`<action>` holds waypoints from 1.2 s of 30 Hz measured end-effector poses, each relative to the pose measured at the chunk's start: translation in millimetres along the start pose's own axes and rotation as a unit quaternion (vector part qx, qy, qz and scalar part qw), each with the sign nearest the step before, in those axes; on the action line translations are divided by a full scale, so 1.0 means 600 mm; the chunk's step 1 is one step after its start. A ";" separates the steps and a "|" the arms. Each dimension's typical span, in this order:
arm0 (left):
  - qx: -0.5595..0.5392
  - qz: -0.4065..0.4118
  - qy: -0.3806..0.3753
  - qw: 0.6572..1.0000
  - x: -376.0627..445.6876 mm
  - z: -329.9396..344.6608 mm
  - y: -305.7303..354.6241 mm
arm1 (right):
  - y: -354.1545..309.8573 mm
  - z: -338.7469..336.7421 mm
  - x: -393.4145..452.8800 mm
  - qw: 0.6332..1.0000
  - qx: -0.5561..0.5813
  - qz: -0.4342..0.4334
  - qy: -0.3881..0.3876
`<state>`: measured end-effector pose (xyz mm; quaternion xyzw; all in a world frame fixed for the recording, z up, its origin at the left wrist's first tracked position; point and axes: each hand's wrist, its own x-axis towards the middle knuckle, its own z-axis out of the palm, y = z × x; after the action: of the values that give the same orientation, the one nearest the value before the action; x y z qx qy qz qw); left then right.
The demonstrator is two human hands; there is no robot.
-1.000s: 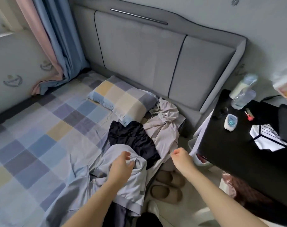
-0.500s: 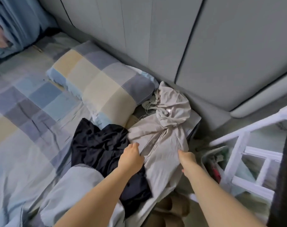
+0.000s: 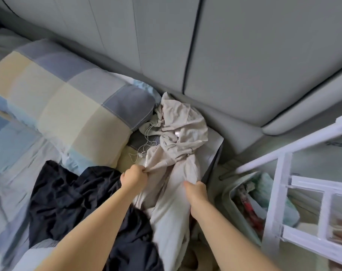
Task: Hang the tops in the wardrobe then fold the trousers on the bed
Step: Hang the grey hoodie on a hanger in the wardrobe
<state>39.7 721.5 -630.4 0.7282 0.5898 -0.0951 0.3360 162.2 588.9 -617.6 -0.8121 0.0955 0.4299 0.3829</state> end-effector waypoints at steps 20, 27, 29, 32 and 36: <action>-0.653 0.273 -0.003 0.706 -0.702 -0.749 0.060 | -0.273 -0.257 -0.878 0.887 0.173 -0.398 -0.157; -0.577 0.094 -0.159 0.796 -0.970 -0.689 -0.122 | 0.046 -0.371 -1.121 0.896 0.241 -0.318 -0.193; -0.552 0.090 -0.175 0.810 -1.032 -0.652 -0.119 | 0.118 -0.379 -1.153 0.927 0.182 -0.288 -0.159; -0.496 0.145 -0.155 0.842 -1.112 -0.612 -0.132 | 0.203 -0.426 -1.194 0.961 0.022 -0.265 -0.076; -0.396 0.280 -0.110 0.868 -1.237 -0.587 -0.127 | 0.269 -0.497 -1.265 0.960 -0.120 -0.249 -0.044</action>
<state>-334.0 349.3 4.2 0.6533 0.3084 0.1653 0.6714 -194.0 135.4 -19.0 -0.8305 -0.1792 0.3644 0.3813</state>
